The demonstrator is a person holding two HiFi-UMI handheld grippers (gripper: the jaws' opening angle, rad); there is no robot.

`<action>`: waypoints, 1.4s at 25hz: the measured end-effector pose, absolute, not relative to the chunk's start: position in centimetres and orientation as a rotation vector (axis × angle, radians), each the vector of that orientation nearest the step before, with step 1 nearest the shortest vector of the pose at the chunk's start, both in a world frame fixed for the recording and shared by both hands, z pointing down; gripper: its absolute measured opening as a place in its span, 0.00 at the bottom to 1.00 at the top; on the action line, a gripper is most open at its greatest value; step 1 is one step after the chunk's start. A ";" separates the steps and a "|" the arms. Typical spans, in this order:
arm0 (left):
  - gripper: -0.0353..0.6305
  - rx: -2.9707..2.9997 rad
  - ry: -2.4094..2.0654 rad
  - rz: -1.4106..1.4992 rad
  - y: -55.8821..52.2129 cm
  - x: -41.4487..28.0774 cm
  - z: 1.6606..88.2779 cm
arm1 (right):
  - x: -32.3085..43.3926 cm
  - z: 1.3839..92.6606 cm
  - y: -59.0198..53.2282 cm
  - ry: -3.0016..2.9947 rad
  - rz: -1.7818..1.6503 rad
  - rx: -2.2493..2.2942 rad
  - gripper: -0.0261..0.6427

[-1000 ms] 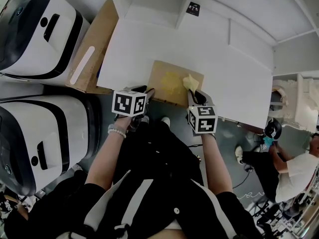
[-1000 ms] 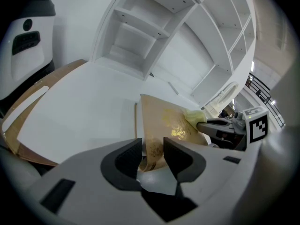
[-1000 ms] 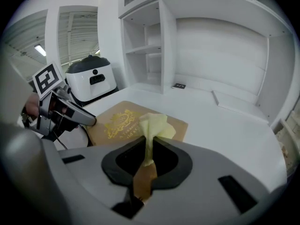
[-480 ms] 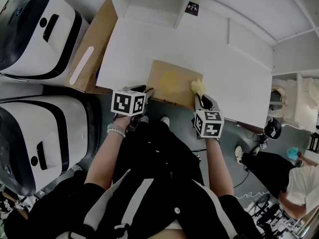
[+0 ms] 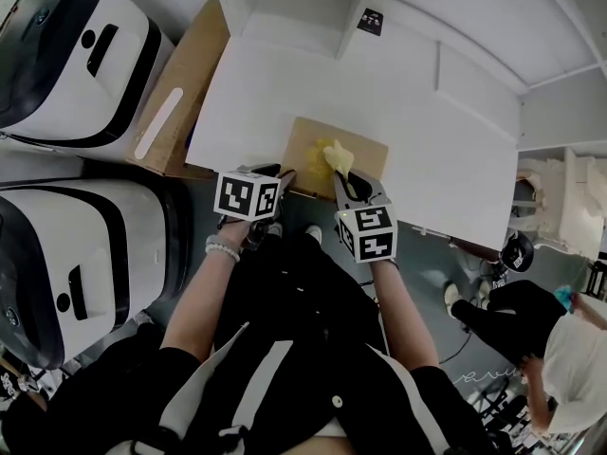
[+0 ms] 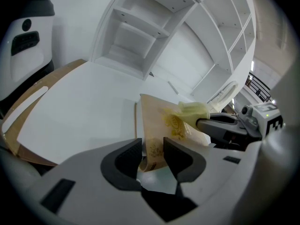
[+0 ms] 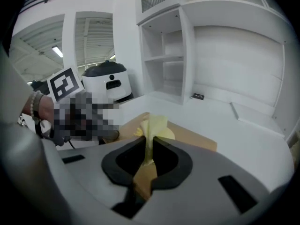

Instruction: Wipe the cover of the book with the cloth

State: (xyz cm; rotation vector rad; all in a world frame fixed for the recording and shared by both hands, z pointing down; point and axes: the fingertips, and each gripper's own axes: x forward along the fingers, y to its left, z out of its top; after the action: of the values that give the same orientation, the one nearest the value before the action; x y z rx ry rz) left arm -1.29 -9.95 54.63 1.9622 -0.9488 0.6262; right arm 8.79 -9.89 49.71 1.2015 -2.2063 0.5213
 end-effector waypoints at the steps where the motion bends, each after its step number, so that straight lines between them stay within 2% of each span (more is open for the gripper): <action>1: 0.27 1.963 -0.948 0.627 -10.0 -1.3 54.6 | 7.8 49.5 -10.1 -2.226 0.521 1.178 0.09; 14: 0.27 1.964 -0.957 0.620 -10.0 -1.3 54.6 | -0.2 50.2 -10.7 -2.320 0.482 0.787 0.09; 21: 0.27 1.962 -0.957 0.619 -10.0 -1.4 54.6 | 0.6 51.9 -10.0 -2.266 0.509 0.703 0.09; 35: 0.27 1.962 -0.952 0.626 -9.9 -1.3 54.7 | 4.4 52.1 -7.9 -2.254 0.584 0.813 0.09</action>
State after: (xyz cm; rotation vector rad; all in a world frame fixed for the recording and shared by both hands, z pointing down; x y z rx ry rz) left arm -1.34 -9.93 54.66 1.9618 -0.9517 0.6261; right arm 4.44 -7.91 52.13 0.8134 -2.2538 0.5835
